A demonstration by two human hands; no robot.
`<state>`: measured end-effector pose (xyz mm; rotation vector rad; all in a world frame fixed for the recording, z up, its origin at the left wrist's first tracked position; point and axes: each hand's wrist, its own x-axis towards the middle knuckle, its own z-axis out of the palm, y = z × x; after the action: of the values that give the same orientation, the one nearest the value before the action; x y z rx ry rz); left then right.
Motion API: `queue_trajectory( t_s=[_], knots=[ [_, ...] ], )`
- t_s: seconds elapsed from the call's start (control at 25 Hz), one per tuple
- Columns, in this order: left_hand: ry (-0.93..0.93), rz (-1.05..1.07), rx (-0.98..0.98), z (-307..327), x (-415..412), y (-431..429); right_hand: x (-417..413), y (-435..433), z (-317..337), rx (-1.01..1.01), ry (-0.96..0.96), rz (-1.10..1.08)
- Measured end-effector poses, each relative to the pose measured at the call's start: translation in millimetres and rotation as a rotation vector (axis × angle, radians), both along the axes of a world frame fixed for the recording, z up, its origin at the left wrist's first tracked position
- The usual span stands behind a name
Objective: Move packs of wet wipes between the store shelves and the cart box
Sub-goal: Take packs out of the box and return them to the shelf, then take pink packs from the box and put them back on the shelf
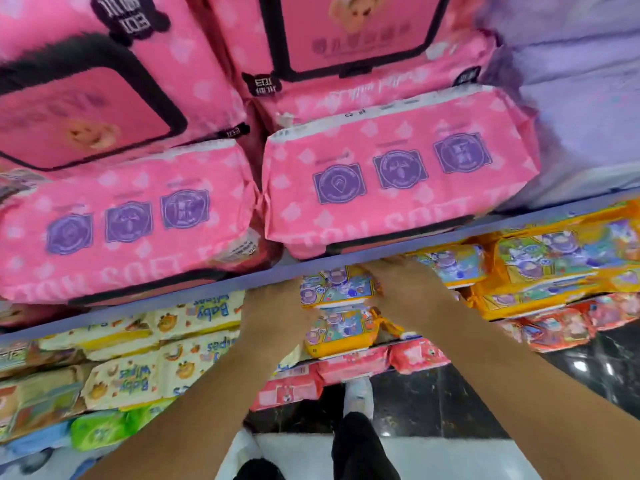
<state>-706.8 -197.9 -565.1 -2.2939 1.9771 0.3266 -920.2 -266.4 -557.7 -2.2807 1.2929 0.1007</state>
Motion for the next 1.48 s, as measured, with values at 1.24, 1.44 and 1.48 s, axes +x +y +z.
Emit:
queue_trajectory(
  t_s=[1.24,1.44,1.48],
  knots=[
    [1.2,1.163,-0.232,191,141,274,191,202,167,0.6,-0.473,-0.371],
    [1.293,1.255,-0.428,214,224,395,297,304,201,0.615,-0.484,-0.171],
    [1.301,1.268,-0.46,218,240,421,318,326,207,0.612,-0.473,-0.115]
  ],
)
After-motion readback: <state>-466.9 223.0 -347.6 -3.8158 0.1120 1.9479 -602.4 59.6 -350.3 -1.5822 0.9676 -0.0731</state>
